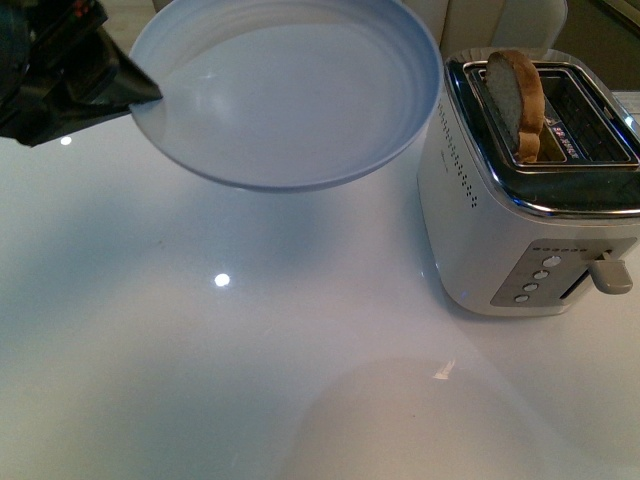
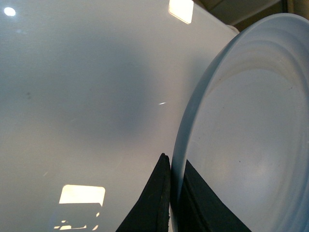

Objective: Left arm holds plate, right arm toasts bread

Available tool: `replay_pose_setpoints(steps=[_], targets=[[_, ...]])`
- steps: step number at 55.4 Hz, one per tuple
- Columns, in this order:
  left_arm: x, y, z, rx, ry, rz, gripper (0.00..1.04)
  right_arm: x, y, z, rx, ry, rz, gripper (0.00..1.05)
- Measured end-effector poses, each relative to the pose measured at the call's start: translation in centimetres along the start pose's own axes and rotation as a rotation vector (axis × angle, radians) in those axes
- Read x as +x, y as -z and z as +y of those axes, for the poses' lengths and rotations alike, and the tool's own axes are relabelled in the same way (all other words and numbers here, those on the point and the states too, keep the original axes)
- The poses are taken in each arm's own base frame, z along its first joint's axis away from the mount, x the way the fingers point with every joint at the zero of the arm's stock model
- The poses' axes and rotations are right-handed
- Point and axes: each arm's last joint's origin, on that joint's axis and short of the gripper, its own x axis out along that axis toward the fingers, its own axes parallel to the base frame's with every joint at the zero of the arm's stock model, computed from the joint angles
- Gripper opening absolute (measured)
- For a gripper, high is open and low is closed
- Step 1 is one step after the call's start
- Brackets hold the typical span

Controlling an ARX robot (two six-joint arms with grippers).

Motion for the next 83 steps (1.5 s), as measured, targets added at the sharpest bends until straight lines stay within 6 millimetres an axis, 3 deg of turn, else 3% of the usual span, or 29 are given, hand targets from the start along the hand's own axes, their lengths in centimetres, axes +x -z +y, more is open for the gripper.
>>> replay_pose_setpoints(steps=[34,50,64,83], targets=[[2.8,-0.7,15.0,-0.051,-0.075,0.039,0.03,0.0,0.0,0.0,0.0,0.0,0.0,0.96],[4.7,-0.1,20.6,-0.068,-0.098,0.095,0.03,0.0,0.0,0.0,0.0,0.0,0.0,0.96],[6.1,-0.2,23.5,-0.069,-0.108,0.104,0.03,0.0,0.0,0.0,0.0,0.0,0.0,0.96],[8.3,0.3,25.3,-0.046,-0.1,0.141,0.03,0.0,0.0,0.0,0.0,0.0,-0.001,0.96]])
